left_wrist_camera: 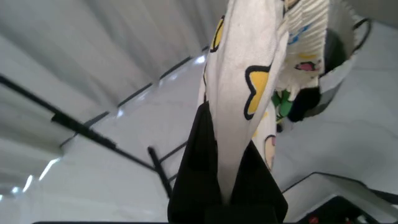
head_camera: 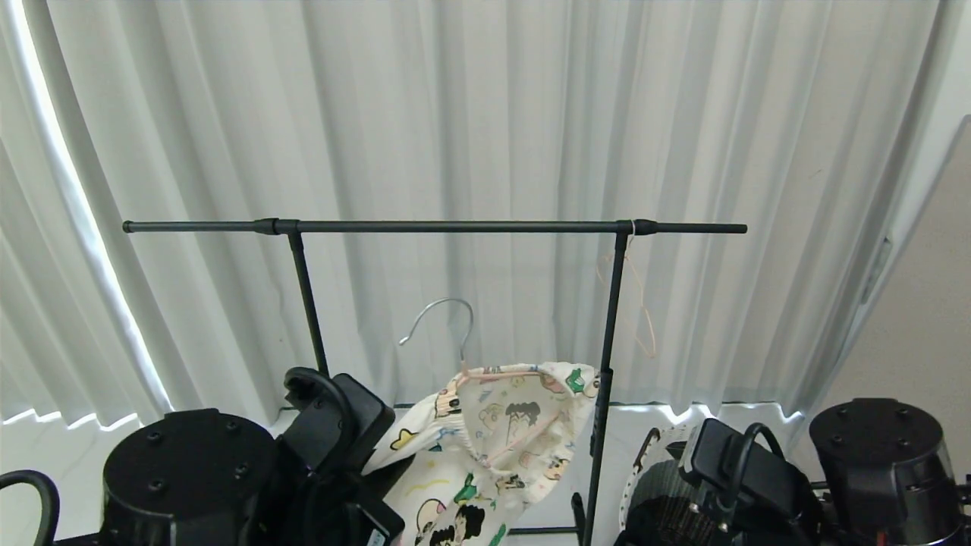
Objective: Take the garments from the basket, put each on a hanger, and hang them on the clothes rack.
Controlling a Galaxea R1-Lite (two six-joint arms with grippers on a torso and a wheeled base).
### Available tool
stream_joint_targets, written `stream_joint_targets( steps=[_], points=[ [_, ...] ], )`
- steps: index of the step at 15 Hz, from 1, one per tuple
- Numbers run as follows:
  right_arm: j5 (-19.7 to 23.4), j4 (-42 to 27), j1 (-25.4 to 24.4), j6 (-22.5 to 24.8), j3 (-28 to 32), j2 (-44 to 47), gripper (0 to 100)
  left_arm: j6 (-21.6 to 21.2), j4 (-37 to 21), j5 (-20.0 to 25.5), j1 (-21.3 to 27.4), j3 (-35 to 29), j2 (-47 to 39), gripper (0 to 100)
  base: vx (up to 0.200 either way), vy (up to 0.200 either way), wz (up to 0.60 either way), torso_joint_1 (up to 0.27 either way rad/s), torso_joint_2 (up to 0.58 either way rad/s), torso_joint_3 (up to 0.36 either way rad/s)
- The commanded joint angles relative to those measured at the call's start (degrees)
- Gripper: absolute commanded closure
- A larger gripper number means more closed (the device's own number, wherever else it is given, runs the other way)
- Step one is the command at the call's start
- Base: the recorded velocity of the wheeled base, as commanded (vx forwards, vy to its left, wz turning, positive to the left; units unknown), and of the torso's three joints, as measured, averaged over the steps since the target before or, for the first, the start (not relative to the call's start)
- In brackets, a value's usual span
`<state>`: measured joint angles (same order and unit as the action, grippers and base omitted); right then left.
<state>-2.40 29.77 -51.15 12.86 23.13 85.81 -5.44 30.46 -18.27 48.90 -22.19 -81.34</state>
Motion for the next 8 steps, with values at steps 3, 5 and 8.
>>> stream_joint_targets(
  steps=[3,5,8],
  points=[
    [2.8,-7.4,-0.1,3.3,6.8,-4.7,0,-0.7,1.4,0.1,8.2,4.9,-0.1,100,0.000,0.000,0.00,0.000,0.00,0.000],
    [7.5,-12.0,-0.1,9.1,7.6,-5.1,0,-1.0,3.0,0.1,11.4,7.1,0.2,100,0.000,0.000,0.00,0.000,0.00,0.000],
    [12.9,-15.2,-0.5,15.9,7.7,-4.2,0,-1.5,4.4,0.2,16.9,9.6,1.0,100,0.000,0.000,0.00,0.000,0.00,0.000]
  ],
)
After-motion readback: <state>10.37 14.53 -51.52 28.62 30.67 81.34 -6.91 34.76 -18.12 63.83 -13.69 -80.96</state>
